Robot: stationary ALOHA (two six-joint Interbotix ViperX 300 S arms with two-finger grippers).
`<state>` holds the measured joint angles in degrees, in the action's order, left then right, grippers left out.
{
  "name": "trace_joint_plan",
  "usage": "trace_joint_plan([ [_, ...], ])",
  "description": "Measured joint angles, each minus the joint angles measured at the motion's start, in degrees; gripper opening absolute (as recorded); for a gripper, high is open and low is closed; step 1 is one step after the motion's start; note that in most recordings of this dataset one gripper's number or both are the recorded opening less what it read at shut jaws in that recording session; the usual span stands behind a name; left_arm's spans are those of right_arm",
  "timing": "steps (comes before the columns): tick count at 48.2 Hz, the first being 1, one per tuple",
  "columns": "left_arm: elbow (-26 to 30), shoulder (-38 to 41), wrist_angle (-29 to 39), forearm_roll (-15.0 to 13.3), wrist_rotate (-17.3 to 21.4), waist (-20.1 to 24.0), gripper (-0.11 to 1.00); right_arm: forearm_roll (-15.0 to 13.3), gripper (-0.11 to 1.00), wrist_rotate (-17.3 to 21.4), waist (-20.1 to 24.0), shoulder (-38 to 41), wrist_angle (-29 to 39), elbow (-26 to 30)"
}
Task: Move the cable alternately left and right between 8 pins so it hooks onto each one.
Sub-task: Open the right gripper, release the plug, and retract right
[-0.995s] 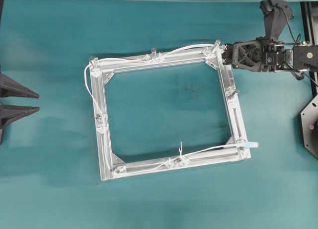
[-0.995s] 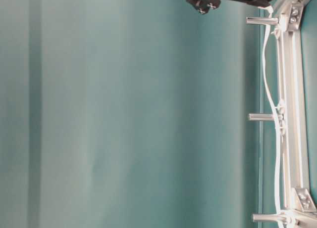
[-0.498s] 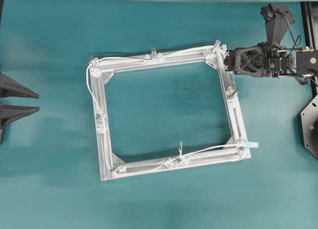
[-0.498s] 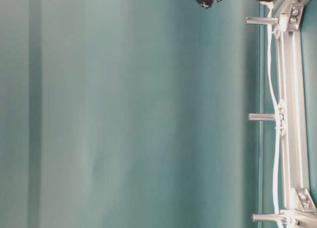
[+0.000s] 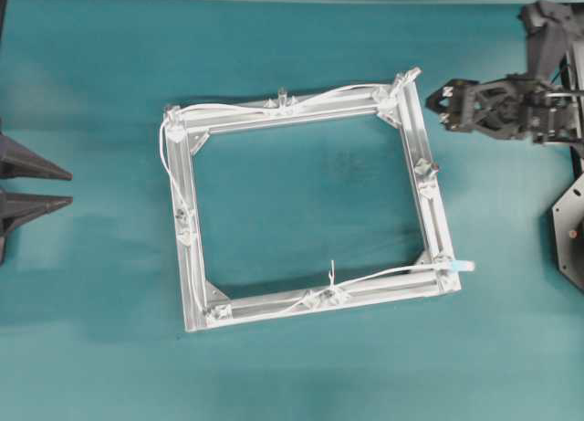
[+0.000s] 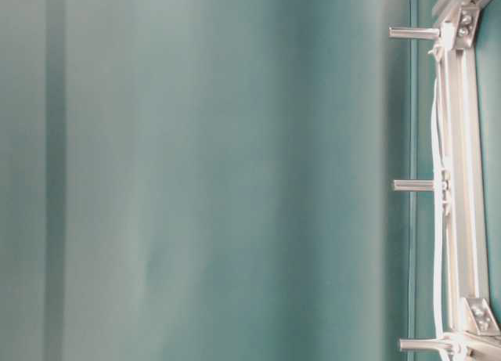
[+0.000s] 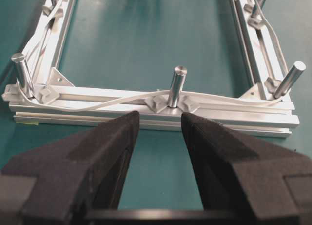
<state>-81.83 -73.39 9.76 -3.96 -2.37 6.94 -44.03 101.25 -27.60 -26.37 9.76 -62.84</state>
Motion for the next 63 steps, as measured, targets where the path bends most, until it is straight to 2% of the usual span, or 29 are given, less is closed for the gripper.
trace_joint_plan([
  [10,0.00,0.00,0.00,0.09,0.09,0.00,0.53,0.00,0.71,-0.44,0.00,-7.29,-0.09,-2.72],
  [23,0.00,0.00,0.00,0.09,0.00,0.00,0.53,-0.88,0.71,-2.29,0.09,-12.66,-2.37,-4.22],
  [28,0.00,0.00,0.00,0.09,0.00,0.00,0.53,-1.93,0.71,-2.64,0.00,-13.36,-4.04,-4.48],
  [36,0.00,0.00,0.00,0.00,0.09,0.00,0.53,-5.27,0.71,-3.87,0.09,-13.27,-10.55,-4.57],
  [41,0.00,0.00,0.00,0.09,0.00,0.00,0.53,-8.61,0.71,-6.50,0.09,-13.36,-14.24,-4.48],
  [53,0.00,0.00,0.00,0.09,0.00,0.00,0.53,-18.90,0.71,-17.67,0.09,-19.51,-19.25,-4.75],
  [57,0.00,0.00,0.00,0.00,0.00,0.00,0.53,-20.21,0.71,-21.71,0.09,-24.26,-20.30,-6.15],
  [63,0.00,0.00,0.00,0.09,0.00,0.00,0.53,-20.57,0.71,-24.43,0.09,-30.76,-21.88,-8.79],
])
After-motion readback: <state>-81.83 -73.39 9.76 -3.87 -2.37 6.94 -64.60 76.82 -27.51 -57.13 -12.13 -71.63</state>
